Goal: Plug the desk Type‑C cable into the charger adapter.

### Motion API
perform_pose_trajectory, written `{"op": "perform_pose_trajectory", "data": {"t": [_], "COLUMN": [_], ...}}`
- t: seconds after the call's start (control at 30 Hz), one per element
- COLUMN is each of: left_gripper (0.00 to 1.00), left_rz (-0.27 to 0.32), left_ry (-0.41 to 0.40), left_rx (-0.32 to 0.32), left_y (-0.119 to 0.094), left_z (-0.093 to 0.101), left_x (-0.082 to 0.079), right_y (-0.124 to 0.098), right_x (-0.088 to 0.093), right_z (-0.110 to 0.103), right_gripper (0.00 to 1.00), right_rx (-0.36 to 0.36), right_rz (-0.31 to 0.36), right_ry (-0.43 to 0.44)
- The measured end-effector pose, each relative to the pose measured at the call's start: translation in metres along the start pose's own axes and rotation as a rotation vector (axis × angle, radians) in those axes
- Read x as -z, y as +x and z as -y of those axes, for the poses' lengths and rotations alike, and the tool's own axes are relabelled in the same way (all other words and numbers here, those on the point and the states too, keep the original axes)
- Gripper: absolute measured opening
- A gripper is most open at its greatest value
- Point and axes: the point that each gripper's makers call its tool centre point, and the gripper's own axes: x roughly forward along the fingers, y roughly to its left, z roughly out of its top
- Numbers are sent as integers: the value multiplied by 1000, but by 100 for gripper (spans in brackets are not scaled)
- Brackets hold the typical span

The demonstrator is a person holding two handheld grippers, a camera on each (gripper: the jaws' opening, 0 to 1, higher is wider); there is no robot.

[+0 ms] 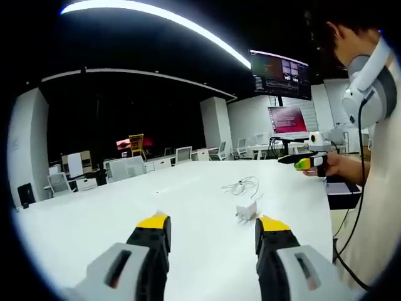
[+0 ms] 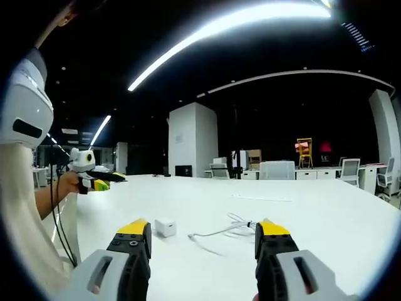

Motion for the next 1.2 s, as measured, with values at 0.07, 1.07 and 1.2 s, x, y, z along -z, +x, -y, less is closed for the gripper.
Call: {"op": "perform_pose_trajectory", "data": {"t": [0.07,1.07,1.2], "left_gripper": [55,63,63], "left_rz": [-3,-128,-137], "left_ry": [6,72,69], "left_rx": [10,151,168], "left_y": [2,36,40], "left_z": [0,16,16], "left_x": [-1,6,5], "right_y": [0,5,5], "right_x": [0,4,6], "right_z": [-1,-2,-2], "right_gripper": [68,68,68], "right_rx": [-1,-11,-9], "right_rz": [1,-26,-33], "right_ry": [1,2,0]}}
